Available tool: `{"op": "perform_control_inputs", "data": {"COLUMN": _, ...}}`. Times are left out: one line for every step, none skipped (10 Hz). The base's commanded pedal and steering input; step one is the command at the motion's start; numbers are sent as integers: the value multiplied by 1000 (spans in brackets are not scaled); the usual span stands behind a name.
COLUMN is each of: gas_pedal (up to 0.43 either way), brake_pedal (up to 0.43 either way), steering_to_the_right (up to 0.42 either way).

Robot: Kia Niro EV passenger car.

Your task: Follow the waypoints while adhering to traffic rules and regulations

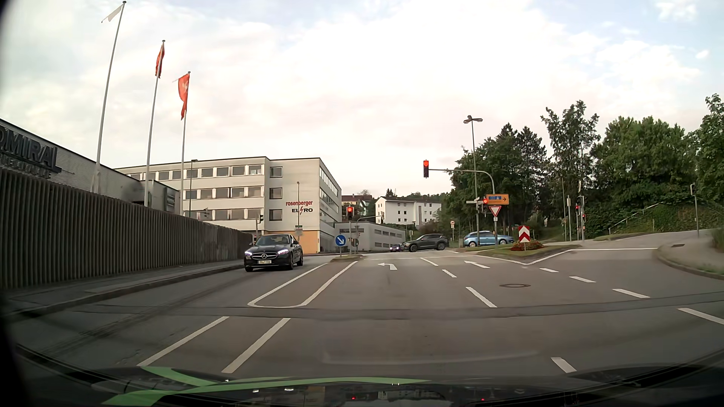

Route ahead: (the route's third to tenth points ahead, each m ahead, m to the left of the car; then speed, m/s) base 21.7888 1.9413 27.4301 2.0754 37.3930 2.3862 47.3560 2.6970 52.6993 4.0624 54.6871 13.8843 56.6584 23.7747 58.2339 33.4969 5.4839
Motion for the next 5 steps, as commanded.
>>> {"op": "perform_control_inputs", "data": {"gas_pedal": 0, "brake_pedal": 0, "steering_to_the_right": -9}}
{"op": "perform_control_inputs", "data": {"gas_pedal": 0, "brake_pedal": 0, "steering_to_the_right": -8}}
{"op": "perform_control_inputs", "data": {"gas_pedal": 0, "brake_pedal": 0, "steering_to_the_right": -6}}
{"op": "perform_control_inputs", "data": {"gas_pedal": 8, "brake_pedal": 0, "steering_to_the_right": -6}}
{"op": "perform_control_inputs", "data": {"gas_pedal": 20, "brake_pedal": 0, "steering_to_the_right": -6}}
